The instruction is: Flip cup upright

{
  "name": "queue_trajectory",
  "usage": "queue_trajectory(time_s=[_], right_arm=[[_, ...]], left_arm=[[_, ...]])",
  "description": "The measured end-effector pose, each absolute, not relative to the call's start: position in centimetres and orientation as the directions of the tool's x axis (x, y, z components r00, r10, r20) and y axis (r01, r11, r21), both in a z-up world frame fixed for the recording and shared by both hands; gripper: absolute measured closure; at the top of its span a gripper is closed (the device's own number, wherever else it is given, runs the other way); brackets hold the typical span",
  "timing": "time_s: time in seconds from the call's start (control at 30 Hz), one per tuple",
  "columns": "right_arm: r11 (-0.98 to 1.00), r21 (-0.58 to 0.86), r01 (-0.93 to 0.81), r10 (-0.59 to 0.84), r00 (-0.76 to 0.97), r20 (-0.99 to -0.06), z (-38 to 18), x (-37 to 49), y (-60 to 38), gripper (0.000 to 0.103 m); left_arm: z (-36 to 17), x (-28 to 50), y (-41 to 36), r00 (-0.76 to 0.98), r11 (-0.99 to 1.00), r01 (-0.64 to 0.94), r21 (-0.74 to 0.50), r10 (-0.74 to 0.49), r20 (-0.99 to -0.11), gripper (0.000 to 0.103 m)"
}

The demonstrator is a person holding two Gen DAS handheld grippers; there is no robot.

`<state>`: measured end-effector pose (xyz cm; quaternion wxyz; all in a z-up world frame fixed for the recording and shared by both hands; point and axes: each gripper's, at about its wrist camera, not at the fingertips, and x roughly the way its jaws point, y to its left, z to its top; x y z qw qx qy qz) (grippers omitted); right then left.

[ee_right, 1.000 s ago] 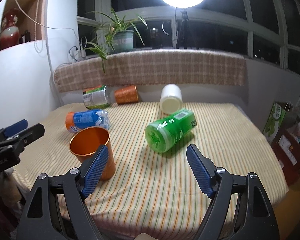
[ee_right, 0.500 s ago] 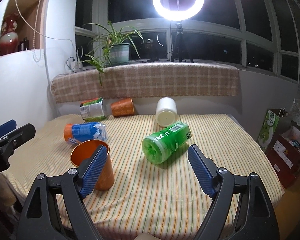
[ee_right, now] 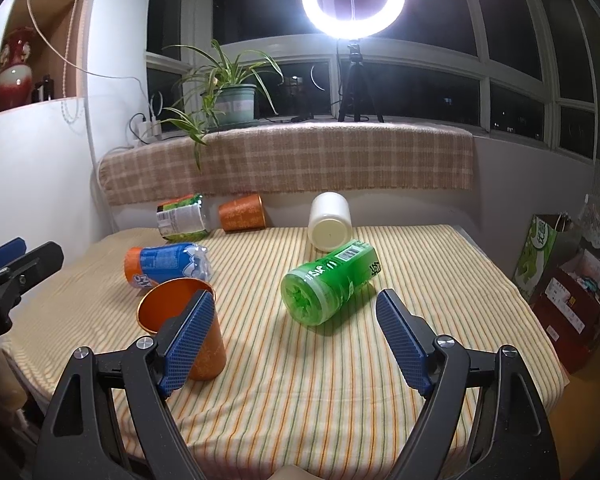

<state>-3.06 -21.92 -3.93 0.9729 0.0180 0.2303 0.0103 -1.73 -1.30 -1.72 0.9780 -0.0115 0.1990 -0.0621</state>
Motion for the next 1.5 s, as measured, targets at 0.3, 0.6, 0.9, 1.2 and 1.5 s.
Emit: queue_trajectory(time_s=[0.3,0.6,0.9,1.2,1.5], right_arm=[[0.999,0.045,-0.009,0.029,0.888,-0.459,-4.18,-2.88,-22.07,0.020],[0.999,0.053,-0.013,0.036,0.880,-0.473,-4.52,-2.67,-22.06,0.020],[0.998,0.063,-0.011,0.040,0.876,-0.481,-4.69,-2.56,-22.19,0.020],[0.998,0.062,-0.016,0.044,0.872,-0.487,-4.83,-2.46,-22.21,0.020],[0.998,0.065,-0.022,0.052,0.868,-0.494,-4.93,-2.50,-22.12,0.020]], left_arm=[[-1.72,-1.70,-1.27,0.913,0.992,0.116,-0.046,-0.125,-0.389,0.001],[-1.72,-1.69,-1.17,0.913,0.992,0.116,-0.044,-0.124,-0.389,0.001],[-1.71,-1.72,-1.27,0.913,0.992,0.114,-0.046,-0.123,-0.389,0.000],[-1.71,-1.71,-1.30,0.913,0.992,0.114,-0.044,-0.122,-0.390,0.001],[-1.73,-1.69,-1.29,0.913,0.993,0.113,-0.045,-0.122,-0.390,0.000]])
